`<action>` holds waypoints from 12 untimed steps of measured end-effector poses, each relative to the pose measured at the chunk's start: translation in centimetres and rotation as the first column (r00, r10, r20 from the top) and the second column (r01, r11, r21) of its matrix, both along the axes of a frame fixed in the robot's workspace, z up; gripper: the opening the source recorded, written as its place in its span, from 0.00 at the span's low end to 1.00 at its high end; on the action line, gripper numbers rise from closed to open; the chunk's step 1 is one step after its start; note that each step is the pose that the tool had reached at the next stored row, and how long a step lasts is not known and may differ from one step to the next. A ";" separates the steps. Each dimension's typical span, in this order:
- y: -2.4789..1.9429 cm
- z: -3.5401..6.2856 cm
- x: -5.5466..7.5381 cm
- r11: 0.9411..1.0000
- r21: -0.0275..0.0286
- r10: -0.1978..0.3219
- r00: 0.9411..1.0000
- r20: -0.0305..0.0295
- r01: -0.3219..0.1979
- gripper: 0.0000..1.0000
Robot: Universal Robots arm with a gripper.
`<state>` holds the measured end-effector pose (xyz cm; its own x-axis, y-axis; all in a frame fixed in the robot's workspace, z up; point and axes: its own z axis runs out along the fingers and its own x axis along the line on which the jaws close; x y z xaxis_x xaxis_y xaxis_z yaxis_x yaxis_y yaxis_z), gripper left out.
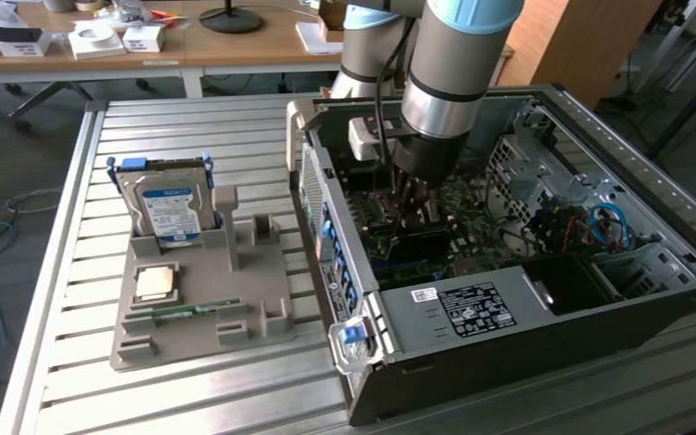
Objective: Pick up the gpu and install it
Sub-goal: 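Press down on the gpu until it lock into place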
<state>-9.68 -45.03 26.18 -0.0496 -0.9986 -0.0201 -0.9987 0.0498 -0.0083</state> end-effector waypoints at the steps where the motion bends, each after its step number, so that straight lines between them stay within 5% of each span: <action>1: 0.00 0.00 0.0 1.000 0.000 0.000 1.000 0.000 0.000 0.11; 6: 0.01 0.15 0.0 1.000 0.001 0.000 1.000 0.001 0.000 0.11; 12: 0.00 1.80 0.0 1.000 0.000 0.000 1.000 0.000 0.000 0.11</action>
<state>-9.68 -45.03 27.97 -0.0496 -0.9986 -0.0203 -0.9987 0.0498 -0.0085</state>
